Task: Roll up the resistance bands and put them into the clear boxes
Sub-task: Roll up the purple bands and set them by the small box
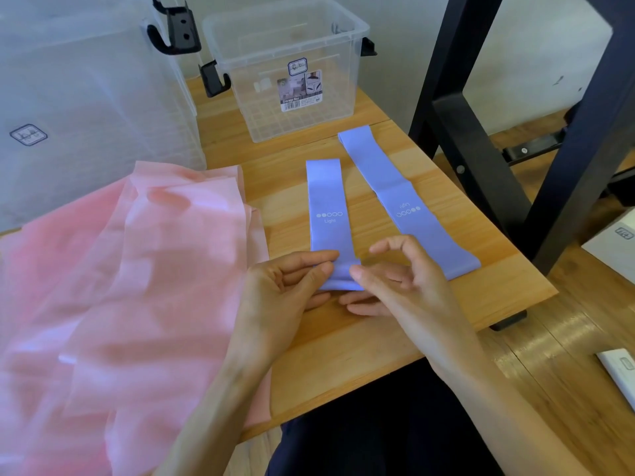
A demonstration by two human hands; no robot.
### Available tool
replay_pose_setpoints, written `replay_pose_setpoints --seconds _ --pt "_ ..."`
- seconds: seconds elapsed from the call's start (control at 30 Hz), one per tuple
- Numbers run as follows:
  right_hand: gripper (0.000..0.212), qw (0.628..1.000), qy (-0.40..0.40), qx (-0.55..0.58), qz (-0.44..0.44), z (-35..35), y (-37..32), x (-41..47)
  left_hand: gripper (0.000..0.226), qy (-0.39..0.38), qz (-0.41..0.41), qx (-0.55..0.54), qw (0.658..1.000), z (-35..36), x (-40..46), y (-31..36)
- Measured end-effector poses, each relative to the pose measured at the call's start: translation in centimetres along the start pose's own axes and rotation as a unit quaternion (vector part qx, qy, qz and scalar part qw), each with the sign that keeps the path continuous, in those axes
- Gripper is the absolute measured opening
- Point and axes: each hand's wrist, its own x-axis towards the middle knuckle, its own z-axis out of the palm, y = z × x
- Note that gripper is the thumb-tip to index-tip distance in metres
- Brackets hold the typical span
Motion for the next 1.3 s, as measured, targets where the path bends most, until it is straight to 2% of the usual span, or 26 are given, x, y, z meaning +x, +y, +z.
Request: replay_pose_setpoints --seconds 0.1,0.27,0.5,0.63,0.83,1.03,1.17,1.3 --pt "0.017 0.997 -0.036 -0.035 -0.050 -0.11 0.66 -0.29 0.019 0.001 -0.007 -0.002 1.000 -0.10 0.06 0.06" --pt "0.004 0.998 -0.026 -0.032 -0.048 -0.32 0.68 -0.13 0.021 -0.018 -0.008 0.016 1.000 -0.24 0.21 0.28" --pt "0.008 0.997 -0.024 -0.034 -0.060 -0.25 0.72 0.03 0.021 -0.037 -0.025 -0.011 0.999 -0.31 0.06 0.62" --pt "0.006 0.999 -0.023 -0.021 -0.042 -0.26 0.42 0.22 0.022 -0.053 -0.008 0.017 0.998 -0.62 -0.02 0.37" --pt "0.009 0.997 -0.005 -0.016 -0.076 -0.09 0.53 -0.03 0.020 -0.048 -0.021 -0.010 0.999 -0.49 0.07 0.28" --pt "0.003 0.998 -0.029 -0.024 -0.048 -0.14 0.39 0.10 0.026 -0.045 -0.021 -0.002 0.999 -0.50 0.21 0.33" --pt "0.005 0.998 -0.010 -0.014 -0.065 0.08 0.50 0.06 0.027 -0.037 -0.011 0.020 0.999 -0.42 0.25 0.16" --pt "0.008 0.999 -0.004 -0.026 -0.041 -0.10 0.40 0.23 0.025 -0.055 0.003 0.039 0.998 -0.58 -0.07 0.15"
